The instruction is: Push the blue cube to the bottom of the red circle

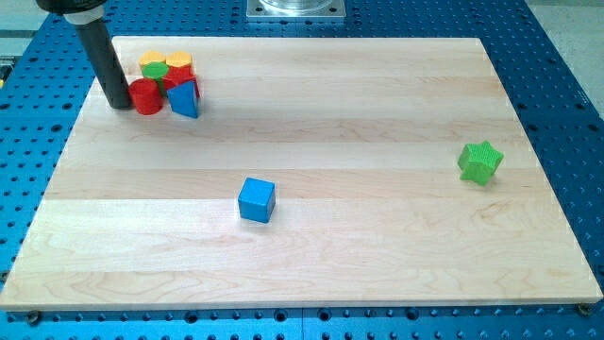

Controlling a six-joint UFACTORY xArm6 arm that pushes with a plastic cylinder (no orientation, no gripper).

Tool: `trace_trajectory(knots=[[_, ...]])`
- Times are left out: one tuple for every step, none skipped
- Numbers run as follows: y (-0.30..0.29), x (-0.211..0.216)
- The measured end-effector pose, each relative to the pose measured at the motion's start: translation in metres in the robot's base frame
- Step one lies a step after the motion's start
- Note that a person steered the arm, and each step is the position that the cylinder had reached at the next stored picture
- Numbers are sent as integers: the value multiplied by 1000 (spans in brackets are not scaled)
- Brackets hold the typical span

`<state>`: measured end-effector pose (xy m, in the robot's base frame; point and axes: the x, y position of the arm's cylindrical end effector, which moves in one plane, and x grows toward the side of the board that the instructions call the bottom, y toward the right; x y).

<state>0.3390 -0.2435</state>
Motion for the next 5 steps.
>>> trace_trajectory(knots=[[0,1],[-5,10],[-28,47],[24,63],[112,74]])
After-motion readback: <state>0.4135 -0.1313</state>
